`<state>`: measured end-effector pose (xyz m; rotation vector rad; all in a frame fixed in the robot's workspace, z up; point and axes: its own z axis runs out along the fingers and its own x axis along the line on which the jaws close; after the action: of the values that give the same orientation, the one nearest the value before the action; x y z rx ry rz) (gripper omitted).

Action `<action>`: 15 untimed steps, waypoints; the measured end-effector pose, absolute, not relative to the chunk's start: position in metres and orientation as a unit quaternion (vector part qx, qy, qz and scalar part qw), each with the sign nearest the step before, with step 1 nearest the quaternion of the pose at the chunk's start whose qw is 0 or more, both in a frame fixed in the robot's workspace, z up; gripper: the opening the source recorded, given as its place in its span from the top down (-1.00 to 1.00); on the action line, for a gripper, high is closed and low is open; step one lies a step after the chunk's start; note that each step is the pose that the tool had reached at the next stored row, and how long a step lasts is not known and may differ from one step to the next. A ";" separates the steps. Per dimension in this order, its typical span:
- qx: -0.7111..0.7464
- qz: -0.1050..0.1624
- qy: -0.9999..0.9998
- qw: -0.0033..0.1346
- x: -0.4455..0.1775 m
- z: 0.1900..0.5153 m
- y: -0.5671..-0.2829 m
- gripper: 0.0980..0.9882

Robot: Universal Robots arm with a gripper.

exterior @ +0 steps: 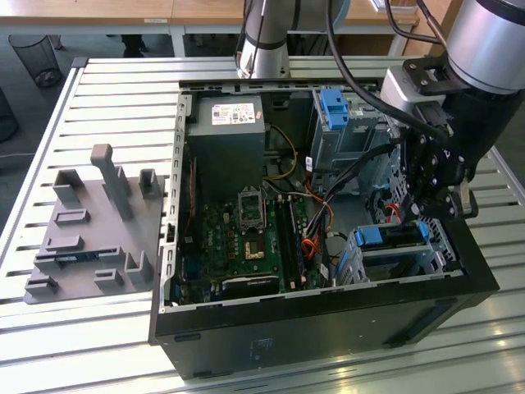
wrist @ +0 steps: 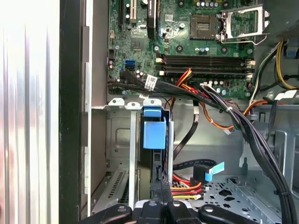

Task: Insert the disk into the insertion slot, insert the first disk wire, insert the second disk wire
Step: 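Insert the second disk wire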

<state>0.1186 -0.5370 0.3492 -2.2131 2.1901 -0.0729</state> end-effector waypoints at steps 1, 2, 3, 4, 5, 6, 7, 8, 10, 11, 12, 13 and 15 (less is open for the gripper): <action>-0.711 -0.023 0.703 0.014 0.117 0.349 -0.537 0.98; -0.710 -0.023 0.703 0.014 0.114 0.349 -0.537 0.98; -0.711 -0.023 0.703 0.014 0.111 0.349 -0.537 0.98; -0.710 -0.023 0.703 0.014 0.107 0.349 -0.537 0.98; -0.710 -0.023 0.703 0.014 0.104 0.349 -0.537 0.98; -0.710 -0.023 0.703 0.014 0.102 0.349 -0.537 0.98; -0.710 -0.023 0.703 0.014 0.101 0.349 -0.537 0.98; -0.710 -0.023 0.703 0.014 0.100 0.349 -0.537 0.98; -0.710 -0.022 0.703 0.015 0.099 0.350 -0.536 0.98; -0.710 -0.022 0.703 0.015 0.099 0.351 -0.535 0.98; -0.710 -0.022 0.703 0.015 0.099 0.353 -0.535 0.98; -0.710 -0.022 0.703 0.016 0.098 0.354 -0.534 0.98; -0.710 -0.022 0.703 0.016 0.096 0.357 -0.532 0.98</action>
<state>0.0963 -0.5320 0.3574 -2.2098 2.1873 -0.0674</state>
